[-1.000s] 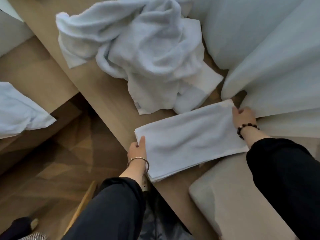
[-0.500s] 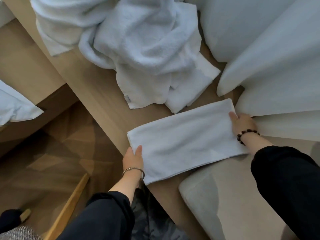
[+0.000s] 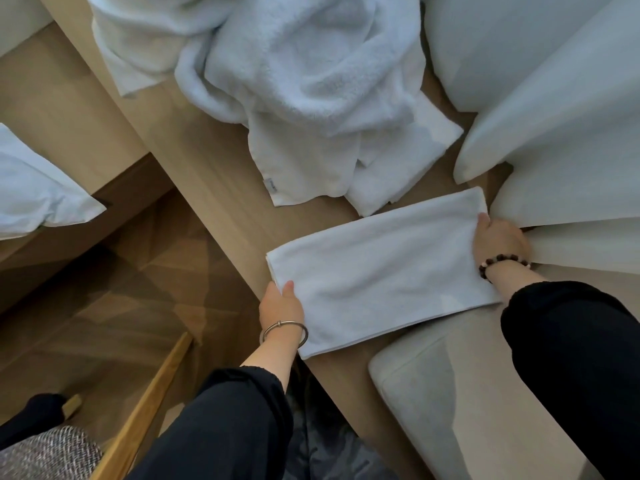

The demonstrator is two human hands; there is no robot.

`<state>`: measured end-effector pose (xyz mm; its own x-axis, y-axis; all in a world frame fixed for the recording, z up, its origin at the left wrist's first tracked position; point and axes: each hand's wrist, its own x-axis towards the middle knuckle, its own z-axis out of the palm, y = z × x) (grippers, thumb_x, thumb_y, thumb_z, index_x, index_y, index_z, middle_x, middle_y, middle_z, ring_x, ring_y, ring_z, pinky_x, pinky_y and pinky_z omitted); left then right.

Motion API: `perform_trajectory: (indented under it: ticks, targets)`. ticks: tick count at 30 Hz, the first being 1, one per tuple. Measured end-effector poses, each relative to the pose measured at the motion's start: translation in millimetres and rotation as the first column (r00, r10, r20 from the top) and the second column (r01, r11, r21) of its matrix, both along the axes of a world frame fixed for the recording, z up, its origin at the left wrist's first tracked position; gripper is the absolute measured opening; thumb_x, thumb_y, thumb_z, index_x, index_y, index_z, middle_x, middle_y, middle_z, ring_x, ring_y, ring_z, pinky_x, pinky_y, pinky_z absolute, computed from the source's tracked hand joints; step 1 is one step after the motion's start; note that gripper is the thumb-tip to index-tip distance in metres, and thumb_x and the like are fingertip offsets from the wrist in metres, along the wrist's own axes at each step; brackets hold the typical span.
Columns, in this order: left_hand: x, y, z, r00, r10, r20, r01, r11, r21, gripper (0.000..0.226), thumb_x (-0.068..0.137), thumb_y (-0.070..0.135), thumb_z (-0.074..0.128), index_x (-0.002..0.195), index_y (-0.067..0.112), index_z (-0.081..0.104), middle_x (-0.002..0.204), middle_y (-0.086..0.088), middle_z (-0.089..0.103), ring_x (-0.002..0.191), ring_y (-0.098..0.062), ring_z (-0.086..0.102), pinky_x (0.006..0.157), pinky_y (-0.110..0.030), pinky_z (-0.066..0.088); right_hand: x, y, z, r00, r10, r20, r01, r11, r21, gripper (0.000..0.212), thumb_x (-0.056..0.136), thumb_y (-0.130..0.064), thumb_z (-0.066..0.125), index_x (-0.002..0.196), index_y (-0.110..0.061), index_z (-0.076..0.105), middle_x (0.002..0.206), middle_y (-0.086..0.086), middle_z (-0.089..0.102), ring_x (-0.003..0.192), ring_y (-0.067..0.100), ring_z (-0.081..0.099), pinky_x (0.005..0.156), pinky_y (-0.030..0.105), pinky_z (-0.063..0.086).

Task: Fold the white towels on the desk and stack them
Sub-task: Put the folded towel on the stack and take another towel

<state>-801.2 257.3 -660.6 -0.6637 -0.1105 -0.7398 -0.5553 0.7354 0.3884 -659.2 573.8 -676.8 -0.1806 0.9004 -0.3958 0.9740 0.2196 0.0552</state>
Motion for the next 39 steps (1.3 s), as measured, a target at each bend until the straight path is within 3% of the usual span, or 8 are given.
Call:
perform_trajectory:
  ticks: [4, 7, 11, 16, 20, 24, 29, 39]
  targets:
    - [7, 2, 11, 0.990, -0.054, -0.128, 0.046, 0.997, -0.066, 0.008, 0.095, 0.023, 0.050, 0.100, 0.017, 0.047, 0.094, -0.004, 0.058, 0.090, -0.027, 0.056, 0.073, -0.034, 0.043, 0, -9, 7, 0.998, 0.006, -0.059, 0.001, 0.992, 0.127, 0.042, 0.102, -0.038, 0.027, 0.103, -0.004, 0.051, 0.100, 0.023, 0.061, 0.081, 0.033, 0.053, 0.070, 0.039, 0.038]
    - [6, 0, 19, 0.843, -0.272, -0.465, 0.236, 0.962, -0.135, 0.053, 0.081, 0.002, 0.063, 0.128, 0.016, 0.044, 0.125, -0.009, 0.050, 0.120, -0.029, 0.045, 0.099, -0.043, 0.037, -7, -24, 16, 0.972, 0.187, -0.145, -0.142, 0.950, 0.278, 0.037, 0.096, -0.021, 0.045, 0.127, -0.001, 0.043, 0.129, 0.026, 0.046, 0.117, 0.040, 0.043, 0.094, 0.050, 0.035]
    - [17, 29, 14, 0.294, -0.784, -0.547, 0.747, 0.546, -0.380, 0.084, 0.073, 0.007, 0.068, 0.146, 0.015, 0.028, 0.148, -0.016, 0.035, 0.138, -0.034, 0.030, 0.106, -0.059, 0.024, -35, -83, 16, 0.787, 0.527, -0.323, -0.498, 0.850, 0.173, 0.058, 0.087, -0.015, 0.058, 0.140, -0.002, 0.038, 0.147, 0.024, 0.032, 0.136, 0.040, 0.029, 0.111, 0.053, 0.015]
    - [12, 34, -35, 0.057, -0.965, -0.258, 0.880, 0.171, -0.443, 0.065, 0.095, 0.049, 0.014, 0.148, 0.028, -0.016, 0.145, 0.002, -0.041, 0.134, -0.020, -0.039, 0.107, -0.047, -0.024, -24, -108, -19, 0.636, 0.755, -0.163, -0.768, 0.640, -0.034, 0.063, 0.094, -0.043, 0.026, 0.152, -0.023, 0.011, 0.154, -0.003, -0.017, 0.143, 0.014, -0.015, 0.111, 0.047, -0.014]
    - [10, 21, -49, 0.016, -0.961, -0.276, 0.857, 0.156, -0.491, 0.064, 0.092, 0.051, 0.012, 0.147, 0.030, -0.012, 0.154, 0.001, -0.025, 0.142, -0.021, -0.024, 0.111, -0.045, -0.021, -9, -81, -28, 0.732, 0.675, -0.094, -0.677, 0.736, 0.022, 0.066, 0.089, -0.046, 0.019, 0.151, -0.025, 0.008, 0.158, -0.003, -0.008, 0.144, 0.012, -0.013, 0.111, 0.047, -0.013]
    - [8, 27, -32, 0.045, -0.974, -0.220, 0.887, 0.141, -0.440, 0.064, 0.094, 0.051, 0.010, 0.143, 0.030, -0.026, 0.145, 0.002, -0.043, 0.136, -0.021, -0.037, 0.105, -0.046, -0.030, -14, -84, -15, 0.815, 0.579, -0.026, -0.580, 0.812, -0.065, 0.064, 0.094, -0.042, 0.020, 0.152, -0.026, -0.003, 0.159, 0.001, -0.015, 0.145, 0.017, -0.016, 0.112, 0.051, -0.012]
    - [-5, 37, 30, 0.056, -0.976, -0.210, 0.882, 0.147, -0.447, 0.075, 0.097, 0.044, 0.026, 0.135, 0.029, -0.036, 0.156, -0.006, -0.021, 0.144, -0.026, -0.017, 0.114, -0.053, -0.003, -48, -98, 43, 0.835, 0.530, -0.147, -0.546, 0.831, -0.102, 0.068, 0.095, -0.042, 0.030, 0.152, -0.021, 0.001, 0.159, 0.008, -0.011, 0.146, 0.022, -0.010, 0.113, 0.054, -0.007]
    - [-108, 107, 189, 0.078, -0.913, -0.401, 0.884, 0.250, -0.396, 0.074, 0.089, 0.020, 0.048, 0.151, 0.024, 0.007, 0.159, -0.005, -0.002, 0.146, -0.021, 0.000, 0.116, -0.048, 0.010, -142, -88, 192, 0.815, 0.458, -0.354, -0.477, 0.878, 0.037, 0.060, 0.090, -0.034, 0.050, 0.144, -0.013, 0.032, 0.159, 0.011, 0.006, 0.146, 0.023, 0.001, 0.113, 0.059, 0.004]
